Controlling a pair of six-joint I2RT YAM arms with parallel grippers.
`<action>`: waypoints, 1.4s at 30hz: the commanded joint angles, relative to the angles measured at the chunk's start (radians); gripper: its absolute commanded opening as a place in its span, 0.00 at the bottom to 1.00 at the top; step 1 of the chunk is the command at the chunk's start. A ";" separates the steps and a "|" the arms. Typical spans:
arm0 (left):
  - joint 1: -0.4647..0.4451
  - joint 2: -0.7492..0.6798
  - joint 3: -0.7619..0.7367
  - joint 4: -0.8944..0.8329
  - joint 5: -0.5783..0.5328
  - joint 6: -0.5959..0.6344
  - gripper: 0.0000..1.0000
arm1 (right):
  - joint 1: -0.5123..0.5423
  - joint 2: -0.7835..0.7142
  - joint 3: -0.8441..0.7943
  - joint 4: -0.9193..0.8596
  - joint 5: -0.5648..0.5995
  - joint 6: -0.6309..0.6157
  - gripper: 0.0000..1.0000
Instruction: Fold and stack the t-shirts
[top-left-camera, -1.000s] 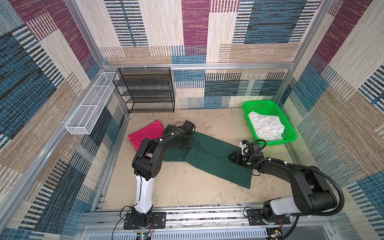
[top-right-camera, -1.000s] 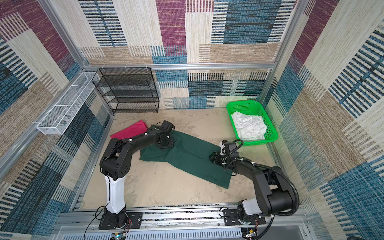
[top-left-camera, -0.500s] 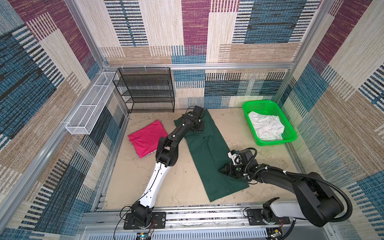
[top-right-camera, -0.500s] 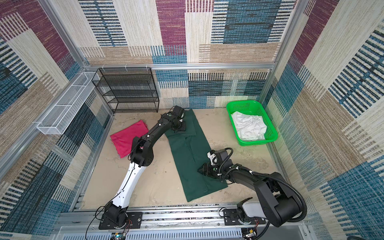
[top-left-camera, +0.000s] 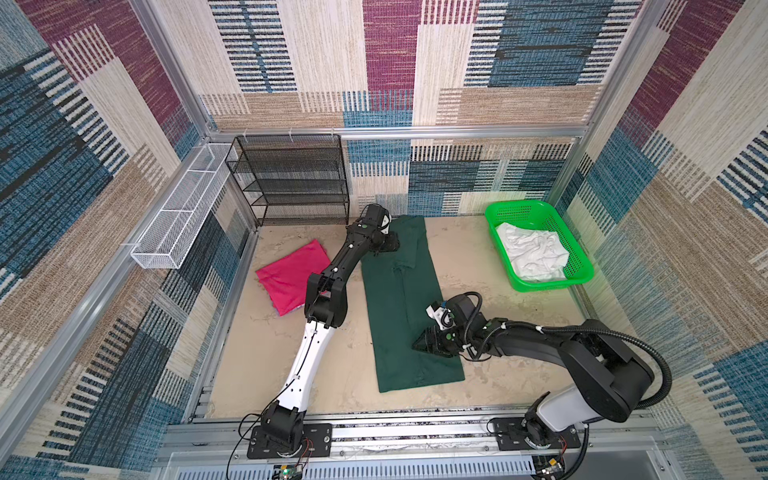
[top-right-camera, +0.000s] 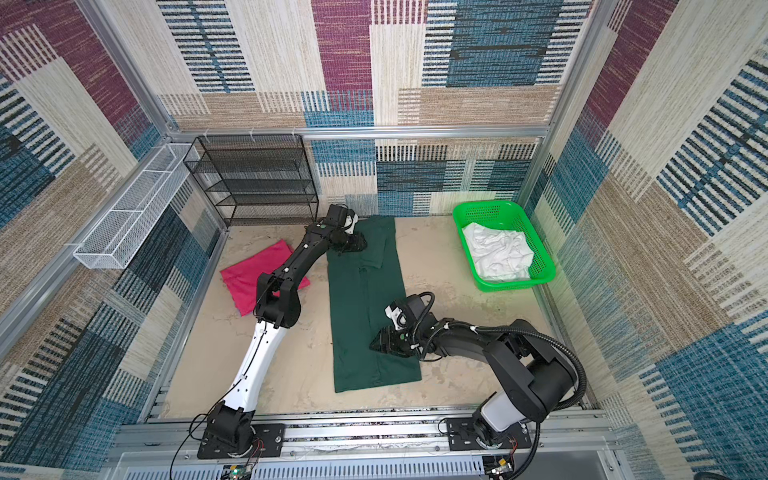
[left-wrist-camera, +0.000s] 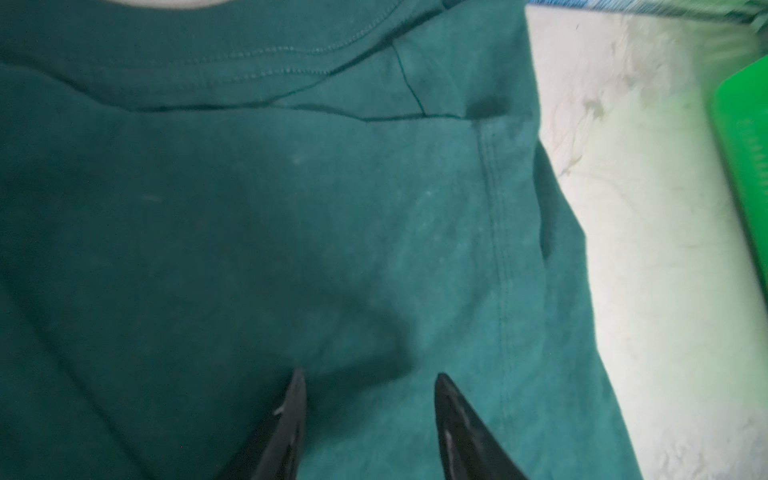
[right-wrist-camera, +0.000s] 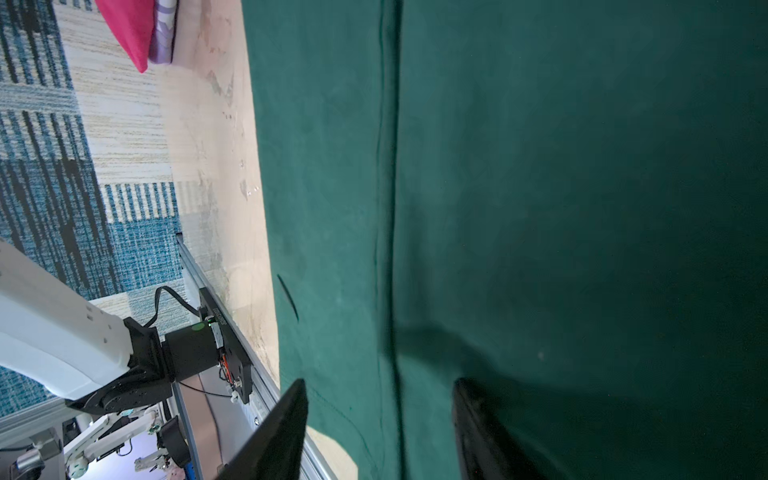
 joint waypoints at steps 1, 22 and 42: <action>0.008 -0.021 -0.038 -0.051 0.016 0.032 0.53 | 0.001 -0.046 0.067 -0.111 0.090 -0.010 0.58; -0.141 -1.060 -1.371 0.114 -0.035 -0.133 0.48 | -0.043 -0.343 0.023 -0.484 0.428 -0.046 0.55; -0.549 -1.450 -1.886 0.175 -0.096 -0.452 0.41 | 0.002 -0.447 -0.194 -0.439 0.251 -0.034 0.31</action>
